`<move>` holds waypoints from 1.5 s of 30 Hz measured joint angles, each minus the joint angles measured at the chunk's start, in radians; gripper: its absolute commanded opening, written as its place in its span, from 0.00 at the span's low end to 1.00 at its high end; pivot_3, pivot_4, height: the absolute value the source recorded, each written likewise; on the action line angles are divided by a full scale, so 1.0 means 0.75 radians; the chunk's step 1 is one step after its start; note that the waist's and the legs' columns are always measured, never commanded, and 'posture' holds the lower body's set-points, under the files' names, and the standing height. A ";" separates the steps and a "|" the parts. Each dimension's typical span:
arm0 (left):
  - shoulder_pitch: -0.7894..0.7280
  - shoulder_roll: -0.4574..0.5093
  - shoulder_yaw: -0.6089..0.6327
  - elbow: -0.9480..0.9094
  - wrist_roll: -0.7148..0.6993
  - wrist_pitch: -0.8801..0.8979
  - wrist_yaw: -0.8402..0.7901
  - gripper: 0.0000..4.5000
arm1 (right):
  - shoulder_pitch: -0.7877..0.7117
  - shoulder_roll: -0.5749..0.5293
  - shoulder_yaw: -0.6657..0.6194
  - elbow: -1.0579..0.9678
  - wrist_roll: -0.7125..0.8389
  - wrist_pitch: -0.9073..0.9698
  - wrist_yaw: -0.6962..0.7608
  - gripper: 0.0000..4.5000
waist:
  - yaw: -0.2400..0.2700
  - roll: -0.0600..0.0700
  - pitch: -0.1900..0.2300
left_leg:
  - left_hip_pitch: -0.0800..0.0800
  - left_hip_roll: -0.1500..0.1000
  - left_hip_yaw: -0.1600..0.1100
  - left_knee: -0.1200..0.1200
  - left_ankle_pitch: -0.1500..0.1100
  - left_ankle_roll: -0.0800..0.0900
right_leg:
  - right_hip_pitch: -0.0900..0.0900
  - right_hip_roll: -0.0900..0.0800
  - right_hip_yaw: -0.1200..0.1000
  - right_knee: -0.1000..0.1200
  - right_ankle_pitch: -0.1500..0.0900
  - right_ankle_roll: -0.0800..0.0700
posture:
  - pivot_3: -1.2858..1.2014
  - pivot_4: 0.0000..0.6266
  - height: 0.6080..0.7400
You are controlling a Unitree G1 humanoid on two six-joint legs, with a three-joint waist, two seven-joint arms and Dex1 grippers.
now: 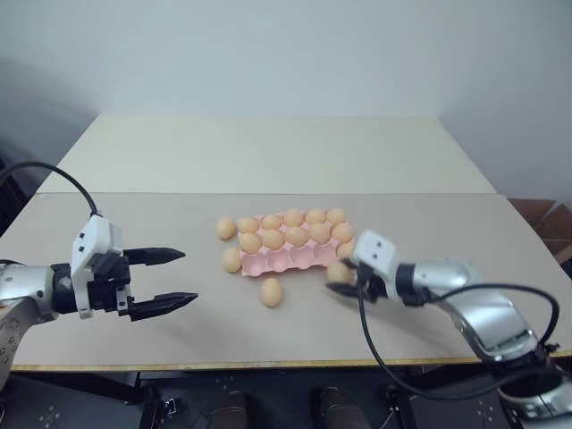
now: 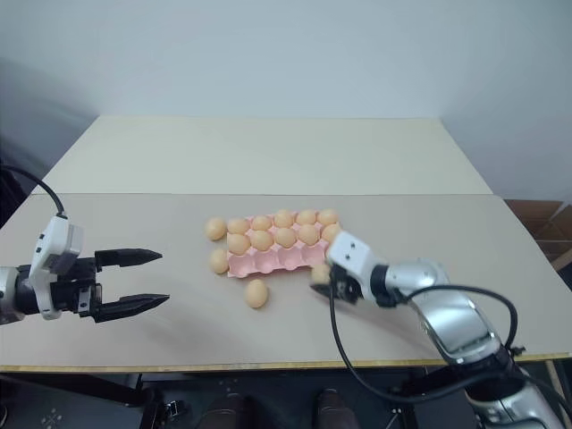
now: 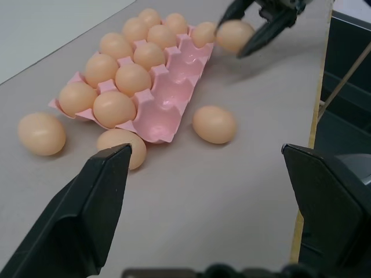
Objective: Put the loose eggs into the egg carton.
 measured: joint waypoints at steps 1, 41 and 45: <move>-0.002 0.000 0.001 0.001 0.000 0.000 0.001 1.00 | -0.033 0.013 0.005 0.013 -0.006 -0.002 -0.003 0.52 | -0.001 -0.001 -0.001 | 0.000 0.000 0.000 0.000 0.000 0.000 | 0.000 0.000 -0.001 0.000 0.000 0.000 | 0.52 0.24 1.00; 0.163 -0.001 0.210 0.167 0.024 -0.093 -0.166 1.00 | 0.481 -0.347 -0.769 0.126 0.436 -0.395 0.692 1.00 | 0.008 -0.005 -0.003 | 0.008 0.002 0.002 -0.001 -0.002 -0.002 | 0.008 -0.001 0.000 -0.003 -0.004 -0.006 | 0.52 0.24 1.00; 0.158 -0.014 0.180 0.154 0.024 -0.092 -0.146 1.00 | 0.466 -0.346 -0.750 0.115 0.447 -0.395 0.669 1.00 | 0.009 -0.005 -0.003 | 0.007 0.001 0.002 -0.001 -0.002 -0.002 | 0.007 -0.001 0.000 -0.003 -0.004 -0.006 | 0.52 0.24 1.00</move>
